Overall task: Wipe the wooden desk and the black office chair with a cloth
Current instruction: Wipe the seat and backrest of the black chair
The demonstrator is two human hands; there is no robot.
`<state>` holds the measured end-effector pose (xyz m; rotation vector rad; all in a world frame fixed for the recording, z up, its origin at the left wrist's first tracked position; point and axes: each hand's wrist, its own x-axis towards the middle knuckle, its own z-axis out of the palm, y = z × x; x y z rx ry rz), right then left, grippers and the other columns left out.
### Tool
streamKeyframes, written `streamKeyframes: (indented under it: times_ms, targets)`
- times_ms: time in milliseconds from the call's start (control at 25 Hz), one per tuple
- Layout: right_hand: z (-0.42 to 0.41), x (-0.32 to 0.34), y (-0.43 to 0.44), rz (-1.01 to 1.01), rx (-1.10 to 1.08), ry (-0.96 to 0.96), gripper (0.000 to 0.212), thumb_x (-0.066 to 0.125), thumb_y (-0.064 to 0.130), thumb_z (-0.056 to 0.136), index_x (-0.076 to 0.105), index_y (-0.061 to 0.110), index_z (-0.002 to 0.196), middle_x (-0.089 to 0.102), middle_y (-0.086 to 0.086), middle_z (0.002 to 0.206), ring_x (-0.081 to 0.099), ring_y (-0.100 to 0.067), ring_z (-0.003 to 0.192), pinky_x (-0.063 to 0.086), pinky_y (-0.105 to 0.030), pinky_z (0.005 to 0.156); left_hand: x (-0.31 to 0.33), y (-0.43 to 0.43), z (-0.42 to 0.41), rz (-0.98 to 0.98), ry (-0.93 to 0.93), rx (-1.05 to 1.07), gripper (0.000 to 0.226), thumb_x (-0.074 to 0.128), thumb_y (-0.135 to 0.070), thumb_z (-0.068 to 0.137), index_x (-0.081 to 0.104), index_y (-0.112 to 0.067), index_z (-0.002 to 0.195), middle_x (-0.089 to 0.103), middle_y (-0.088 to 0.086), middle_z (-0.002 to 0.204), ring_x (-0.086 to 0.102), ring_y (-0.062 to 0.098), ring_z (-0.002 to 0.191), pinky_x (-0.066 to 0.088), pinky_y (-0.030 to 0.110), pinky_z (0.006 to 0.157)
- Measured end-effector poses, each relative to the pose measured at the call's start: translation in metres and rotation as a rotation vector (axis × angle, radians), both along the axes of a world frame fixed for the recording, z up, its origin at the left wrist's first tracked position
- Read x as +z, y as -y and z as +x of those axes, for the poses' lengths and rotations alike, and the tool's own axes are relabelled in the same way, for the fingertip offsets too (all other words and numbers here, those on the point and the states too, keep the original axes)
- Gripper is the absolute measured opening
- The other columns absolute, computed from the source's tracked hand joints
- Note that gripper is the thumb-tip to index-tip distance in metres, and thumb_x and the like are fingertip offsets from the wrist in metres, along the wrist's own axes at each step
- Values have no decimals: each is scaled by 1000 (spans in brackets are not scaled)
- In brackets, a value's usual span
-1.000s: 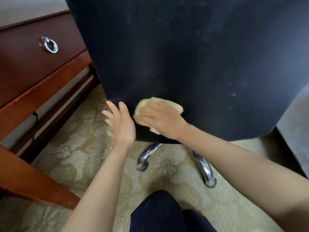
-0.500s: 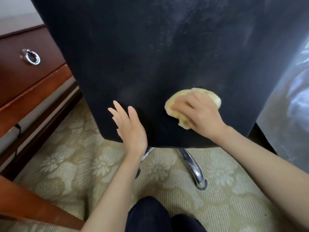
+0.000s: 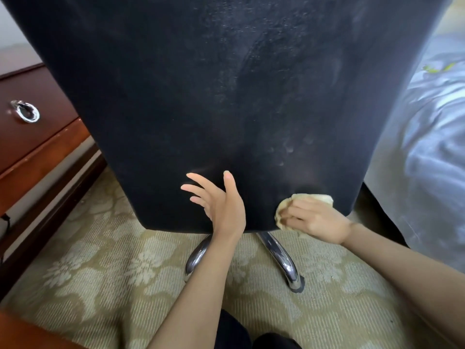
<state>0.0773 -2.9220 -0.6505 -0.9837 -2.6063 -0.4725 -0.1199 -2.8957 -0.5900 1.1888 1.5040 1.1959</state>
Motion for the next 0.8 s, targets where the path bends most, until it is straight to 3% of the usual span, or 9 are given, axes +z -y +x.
streamKeyframes:
  times_ms: [120,320,480,560,640,800]
  targets:
    - [-8,50,-16,173,90,72,22,50,3,91,71,5,86,68,-9,93,62,-29,77,51,-38,71,-1,-3,2,-1,-8,16,70,25,-45,101,-23,-24,147,-34,-1,153,-20,29,144,-3,51,115]
    - [-27,137,-31,538,44,50,16,58,-9,82,71,0,83,68,-15,83,60,-30,66,52,-40,65,0,-6,-3,1,-56,14,66,22,-43,102,-22,-24,148,-32,1,154,-16,30,145,-3,50,116]
    - [-39,192,-40,801,-36,-328,13,62,-4,85,74,1,86,69,-14,87,52,-28,75,40,-36,68,-3,-10,-15,2,-58,-7,62,20,-37,103,-21,-26,148,-31,0,155,-15,29,146,-2,51,118]
    - [-44,190,-40,800,-58,-431,22,52,1,91,75,3,88,69,-13,90,47,-28,77,36,-36,71,-4,-14,-24,13,-64,-12,62,19,-40,103,-21,-27,148,-31,-1,154,-16,28,146,-1,50,118]
    - [-48,166,-36,721,-55,-414,24,51,-2,88,74,2,88,69,-16,88,51,-30,74,39,-38,72,-4,-19,-32,14,-103,-23,60,18,-40,103,-17,-26,150,-30,-1,155,-15,28,146,-1,49,118]
    - [-53,92,-15,393,-115,-297,20,61,-6,70,74,3,82,67,-13,78,54,-28,71,38,-40,71,-1,-34,-49,-6,-161,-25,55,16,-30,104,-8,-18,152,-24,1,157,-14,27,146,0,47,118]
